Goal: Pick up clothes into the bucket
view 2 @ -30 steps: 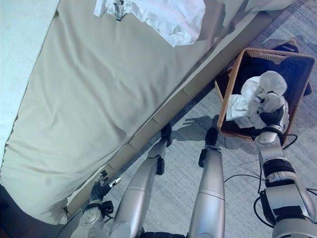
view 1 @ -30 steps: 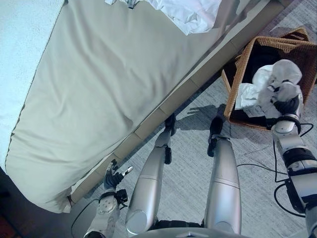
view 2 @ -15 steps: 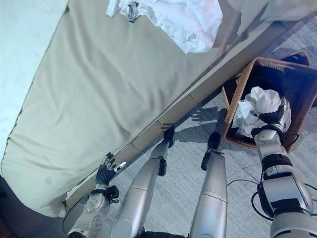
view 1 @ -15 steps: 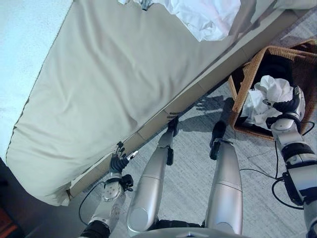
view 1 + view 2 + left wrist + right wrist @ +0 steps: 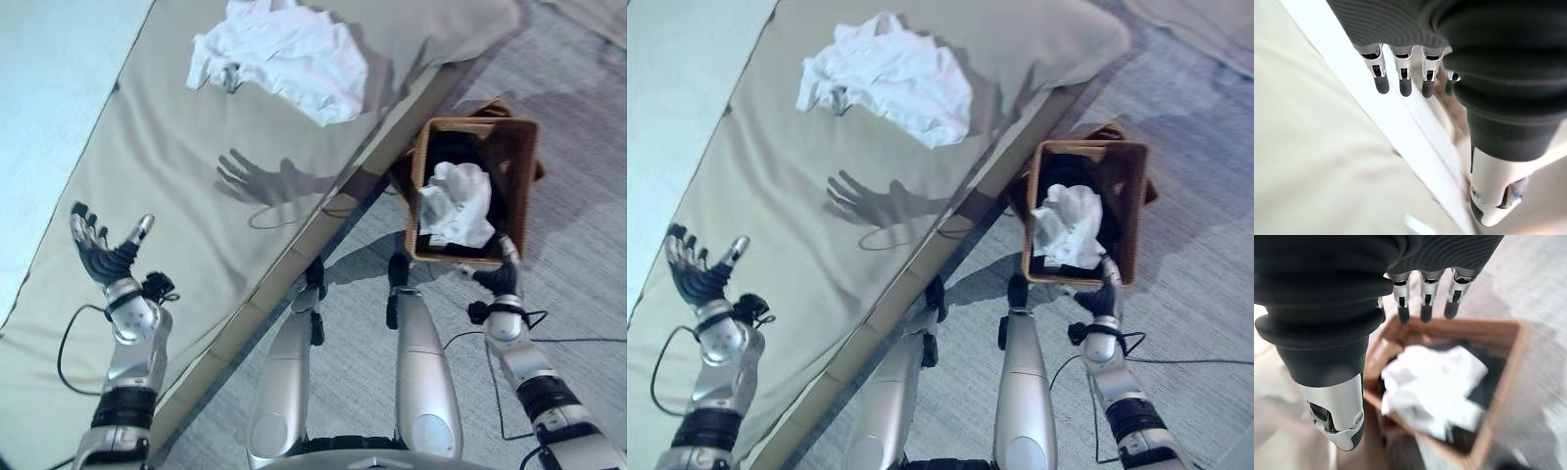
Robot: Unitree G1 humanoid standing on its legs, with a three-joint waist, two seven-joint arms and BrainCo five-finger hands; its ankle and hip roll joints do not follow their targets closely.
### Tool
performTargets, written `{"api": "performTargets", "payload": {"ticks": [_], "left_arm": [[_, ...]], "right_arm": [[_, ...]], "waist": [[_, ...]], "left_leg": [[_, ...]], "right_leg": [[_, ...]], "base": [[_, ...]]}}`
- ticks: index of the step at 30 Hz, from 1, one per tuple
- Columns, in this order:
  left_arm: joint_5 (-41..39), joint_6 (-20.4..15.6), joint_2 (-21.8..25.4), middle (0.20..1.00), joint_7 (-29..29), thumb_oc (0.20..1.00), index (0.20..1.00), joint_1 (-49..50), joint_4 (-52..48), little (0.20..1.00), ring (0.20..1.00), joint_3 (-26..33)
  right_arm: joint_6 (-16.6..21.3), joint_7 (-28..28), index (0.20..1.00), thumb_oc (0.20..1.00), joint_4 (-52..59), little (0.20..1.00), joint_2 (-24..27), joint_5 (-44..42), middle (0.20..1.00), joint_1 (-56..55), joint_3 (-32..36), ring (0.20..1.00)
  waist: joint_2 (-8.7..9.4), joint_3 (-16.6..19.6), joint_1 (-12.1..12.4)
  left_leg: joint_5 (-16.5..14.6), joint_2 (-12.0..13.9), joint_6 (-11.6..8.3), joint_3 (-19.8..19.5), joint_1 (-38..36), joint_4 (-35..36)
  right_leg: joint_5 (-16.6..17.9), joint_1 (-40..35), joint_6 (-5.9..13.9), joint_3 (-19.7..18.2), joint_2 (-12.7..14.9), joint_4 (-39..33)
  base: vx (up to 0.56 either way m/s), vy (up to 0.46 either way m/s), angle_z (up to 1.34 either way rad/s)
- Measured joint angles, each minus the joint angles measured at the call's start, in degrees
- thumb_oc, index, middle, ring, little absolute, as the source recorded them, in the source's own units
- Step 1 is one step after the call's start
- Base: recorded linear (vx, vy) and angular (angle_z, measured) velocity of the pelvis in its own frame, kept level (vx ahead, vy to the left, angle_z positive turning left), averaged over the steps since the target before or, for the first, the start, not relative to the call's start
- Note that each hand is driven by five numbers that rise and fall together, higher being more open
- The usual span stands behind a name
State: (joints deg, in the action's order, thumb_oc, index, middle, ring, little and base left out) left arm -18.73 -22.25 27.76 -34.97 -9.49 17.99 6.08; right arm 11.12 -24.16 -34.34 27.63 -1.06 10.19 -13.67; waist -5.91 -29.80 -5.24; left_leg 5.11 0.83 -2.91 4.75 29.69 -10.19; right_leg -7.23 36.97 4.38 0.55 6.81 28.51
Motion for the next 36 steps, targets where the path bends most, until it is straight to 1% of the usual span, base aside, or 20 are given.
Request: {"api": "performTargets", "payload": {"ticks": [1,3,4,5,7,10,11,13,14,16,17,18,20,22,24,27,28,30,33,36], "left_arm": [[0.21,0.06,0.67,1.0,0.07,1.0,1.0,-1.16,1.22,1.0,1.0,-0.04],[0.48,0.02,0.92,1.0,0.28,1.0,1.0,-2.84,1.68,1.0,1.0,-0.24],[0.53,0.06,1.13,1.0,0.91,1.0,1.0,-3.4,4.05,1.0,1.0,-0.4],[0.7,0.22,1.53,1.0,1.35,1.0,1.0,-4.41,5.19,1.0,1.0,-0.43],[2.04,0.54,3.03,1.0,1.99,1.0,1.0,-5.96,8.2,1.0,1.0,-1.07],[3.12,1.32,5.13,1.0,2.4,1.0,1.0,-10.18,12.25,1.0,1.0,-2.67],[5.1,2.01,6.55,1.0,2.38,1.0,1.0,-11.95,14.59,1.0,1.0,-3.68],[7.24,3.19,8.39,1.0,2.39,1.0,1.0,-12.73,17.19,1.0,1.0,-3.88],[8.07,3.63,8.5,1.0,2.4,1.0,1.0,-13.28,17.92,1.0,1.0,-4.12],[9.29,4.27,10.28,1.0,2.62,1.0,1.0,-14.15,21.75,1.0,1.0,-5.09],[9.28,5.29,11.0,1.0,2.6,1.0,1.0,-14.44,23.56,1.0,1.0,-4.81],[11.06,5.82,13.1,1.0,2.95,1.0,1.0,-15.57,26.58,1.0,1.0,-5.71],[11.3,6.86,14.93,1.0,3.01,1.0,1.0,-16.9,27.33,1.0,1.0,-5.44],[13.28,7.48,16.93,1.0,3.05,1.0,1.0,-18.02,28.43,1.0,1.0,-6.08],[13.87,7.88,18.47,1.0,3.06,1.0,1.0,-18.47,27.22,1.0,1.0,-6.19],[16.04,8.84,21.68,1.0,3.0,1.0,1.0,-22.02,30.28,1.0,1.0,-7.44],[17.26,9.25,23.52,1.0,2.9,1.0,1.0,-24.05,30.75,1.0,1.0,-8.31],[18.5,9.61,26.34,1.0,2.7,1.0,1.0,-27.16,31.63,1.0,1.0,-10.27],[19.85,9.68,28.18,1.0,2.36,1.0,1.0,-30.92,32.26,1.0,1.0,-12.38],[20.47,9.69,31.58,1.0,1.49,1.0,1.0,-36.61,32.27,1.0,1.0,-16.82]], "right_arm": [[0.31,2.47,1.0,1.0,0.02,1.0,-0.28,0.7,1.0,-1.07,-2.19,1.0],[0.55,4.85,1.0,1.0,-0.17,1.0,-0.98,1.51,1.0,-2.82,-3.39,1.0],[0.56,6.6,1.0,1.0,-0.17,1.0,-0.67,2.11,1.0,-3.36,-5.46,1.0],[1.06,7.75,1.0,1.0,-0.26,1.0,-0.84,3.27,1.0,-3.87,-6.55,1.0],[1.18,9.06,1.0,1.0,-0.82,1.0,-0.83,4.71,1.0,-4.6,-7.46,1.0],[1.21,10.35,1.0,1.0,-0.67,1.0,-0.1,6.82,1.0,-6.09,-7.72,1.0],[1.4,10.67,1.0,1.0,-0.6,1.0,-0.08,7.29,1.0,-6.34,-7.57,1.0],[1.55,10.82,1.0,1.0,0.14,1.0,0.08,7.43,1.0,-6.5,-7.46,1.0],[1.65,10.89,1.0,1.0,0.34,1.0,0.17,7.43,1.0,-6.99,-7.11,1.0],[2.24,11.25,1.0,1.0,0.91,1.0,0.09,7.48,1.0,-7.2,-7.18,1.0],[2.31,11.24,1.0,1.0,1.38,1.0,0.32,7.63,1.0,-7.41,-7.04,1.0],[2.49,11.41,1.0,1.0,2.53,1.0,0.51,7.69,1.0,-8.07,-7.17,1.0],[2.58,11.59,1.0,1.0,2.89,1.0,0.51,7.69,1.0,-8.53,-7.18,1.0],[2.66,11.88,1.0,1.0,3.01,1.0,0.42,7.7,1.0,-8.67,-7.84,1.0],[2.78,11.91,1.0,1.0,3.37,1.0,0.46,7.7,1.0,-9.46,-8.13,1.0],[3.59,12.31,1.0,1.0,5.31,1.0,0.82,7.68,1.0,-10.61,-8.82,1.0],[3.9,12.44,1.0,1.0,6.29,1.0,0.88,7.66,1.0,-10.9,-9.49,1.0],[4.49,12.62,1.0,1.0,7.91,1.0,0.92,7.63,1.0,-11.07,-9.91,1.0],[4.93,12.65,1.0,1.0,9.5,1.0,1.12,7.61,1.0,-11.17,-10.68,1.0],[6.45,12.54,1.0,1.0,13.44,1.0,1.54,7.12,1.0,-11.35,-11.06,1.0]], "waist": [[0.84,0.0,-0.43],[1.64,0.05,-1.69],[2.09,0.1,-1.04],[2.92,0.41,-1.93],[3.58,0.61,-1.98],[4.27,1.01,-2.16],[4.68,1.3,-2.37],[5.17,1.52,-3.38],[5.69,1.56,-4.74],[6.2,1.8,-4.3],[6.48,1.78,-4.88],[7.05,1.97,-5.42],[7.76,2.02,-5.42],[8.41,1.62,-6.48],[9.07,1.27,-6.61],[9.53,1.01,-6.71],[10.01,0.58,-7.14],[10.52,0.3,-6.66],[11.01,0.06,-6.77],[11.15,0.05,-6.58]], "left_leg": [[-0.04,0.64,-0.05,1.13,-2.45,0.79],[-0.23,1.21,-0.32,1.64,-5.51,1.9],[-0.28,1.83,-0.39,2.64,-8.11,2.92],[-0.54,2.13,-0.72,3.15,-9.86,3.37],[-0.61,2.5,-0.82,3.92,-12.47,4.44],[-0.64,2.58,-0.85,4.4,-14.25,5.3],[-0.73,2.49,-0.8,4.55,-14.42,5.3],[-0.93,2.51,-0.66,4.9,-14.39,5.31],[-1.21,2.5,-0.66,5.69,-14.5,5.21],[-1.69,2.7,-0.47,6.83,-14.47,4.88],[-2.0,2.96,-0.72,7.79,-14.18,4.46],[-2.81,3.3,-1.08,8.51,-12.95,3.13],[-3.76,4.18,-1.13,9.48,-10.82,1.07],[-5.01,5.31,-1.11,9.44,-9.0,-1.96],[-6.53,6.59,-1.61,9.59,-7.3,-5.05],[-8.34,8.21,-1.96,9.64,-3.78,-8.87],[-9.02,8.65,-2.04,9.58,-1.84,-10.69],[-9.7,9.13,-2.19,9.4,0.78,-12.72],[-10.09,9.23,-1.85,9.38,2.78,-13.97],[-10.68,9.66,-1.84,9.07,7.11,-16.0]], "right_leg": [[0.81,-2.32,0.13,-0.67,-0.69,-1.74],[1.73,-5.4,0.41,-1.57,-1.56,-4.17],[2.33,-8.06,0.63,-1.67,-2.09,-5.99],[2.61,-9.73,0.71,-2.43,-2.5,-7.1],[3.11,-12.33,0.68,-2.6,-2.8,-8.69],[3.43,-13.87,0.72,-3.0,-3.1,-9.5],[3.43,-13.83,0.71,-3.29,-3.2,-9.33],[3.63,-13.71,0.69,-3.79,-3.31,-9.57],[4.01,-13.34,0.92,-4.64,-3.64,-10.0],[4.17,-12.79,0.83,-5.56,-3.85,-9.58],[4.46,-12.52,0.88,-6.23,-4.18,-10.13],[4.56,-11.33,0.76,-7.1,-4.52,-9.68],[5.19,-9.65,0.59,-8.04,-5.21,-9.75],[5.88,-9.1,0.27,-8.29,-6.18,-9.82],[6.07,-8.54,0.0,-8.62,-6.97,-9.69],[6.4,-6.31,-0.45,-8.87,-8.26,-9.32],[6.46,-4.65,-0.52,-8.98,-8.64,-8.29],[6.45,-2.45,-0.52,-9.03,-8.92,-7.45],[6.75,-1.01,-0.45,-9.26,-8.91,-7.38],[7.09,2.18,-0.24,-9.24,-9.0,-7.54]], "base": [[0.04,0.028,-0.43],[0.05,0.042,-0.37],[0.03,0.03,-0.35],[0.05,0.037,-0.36],[0.05,0.025,-0.2],[0.03,0.06,-0.08],[0.0,0.052,-0.1],[-0.01,0.077,-0.14],[-0.01,0.053,-0.18],[0.01,0.002,-0.34],[0.01,-0.006,-0.43],[0.01,-0.006,-0.4],[0.1,0.04,-0.35],[0.04,0.005,-0.21],[-0.02,-0.017,-0.22],[-0.02,-0.01,-0.15],[-0.04,-0.003,-0.07],[-0.02,-0.002,-0.07],[-0.02,-0.027,-0.03],[-0.01,-0.025,-0.02]]}}
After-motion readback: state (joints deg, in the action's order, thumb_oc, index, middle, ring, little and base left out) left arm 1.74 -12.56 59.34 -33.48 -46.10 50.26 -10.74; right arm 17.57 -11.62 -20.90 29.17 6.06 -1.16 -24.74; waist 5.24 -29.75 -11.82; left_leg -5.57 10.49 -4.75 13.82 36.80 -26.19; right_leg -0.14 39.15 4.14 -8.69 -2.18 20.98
